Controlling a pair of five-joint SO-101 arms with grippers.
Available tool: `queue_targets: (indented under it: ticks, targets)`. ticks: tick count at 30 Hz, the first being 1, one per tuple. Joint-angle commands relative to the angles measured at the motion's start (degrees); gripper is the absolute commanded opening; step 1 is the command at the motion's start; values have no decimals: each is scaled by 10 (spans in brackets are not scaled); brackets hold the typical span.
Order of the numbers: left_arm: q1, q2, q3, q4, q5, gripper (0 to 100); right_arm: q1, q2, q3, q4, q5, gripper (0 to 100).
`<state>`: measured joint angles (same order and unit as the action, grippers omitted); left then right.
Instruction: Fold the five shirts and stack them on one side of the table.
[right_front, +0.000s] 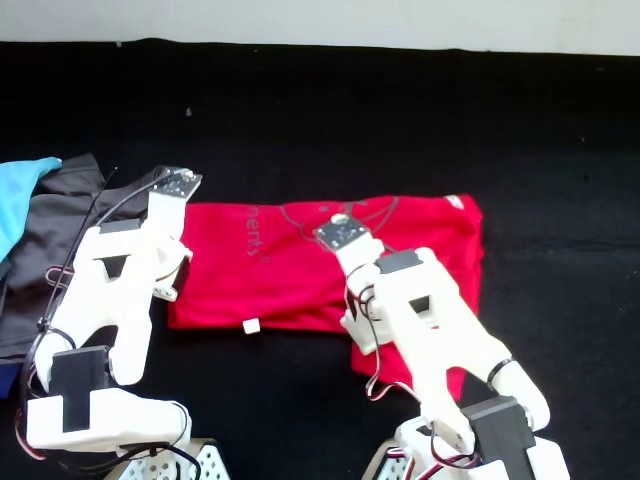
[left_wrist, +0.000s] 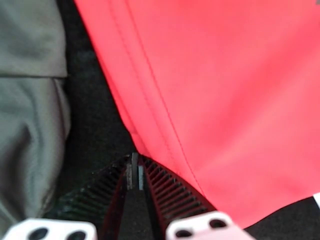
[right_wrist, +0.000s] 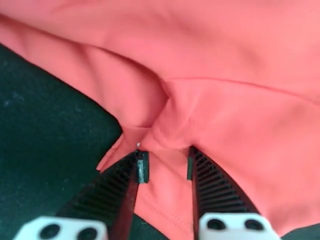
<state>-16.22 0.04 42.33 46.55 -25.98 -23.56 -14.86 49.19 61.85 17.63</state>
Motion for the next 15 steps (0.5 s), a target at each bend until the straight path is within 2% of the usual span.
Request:
queue_targets:
  ticks: [1, 6, 10, 15]
  targets:
    - [-6, 0, 2, -21, 2, 9, -1, -15, -1, -12, 6, 134]
    - [-6, 0, 2, -21, 2, 9, 0, -15, -1, -15, 6, 123]
    - [-6, 0, 2, -21, 2, 9, 19, -15, -1, -44, 6, 1]
    - [-6, 0, 2, -21, 2, 9, 79, -22, -26, -33, 6, 5]
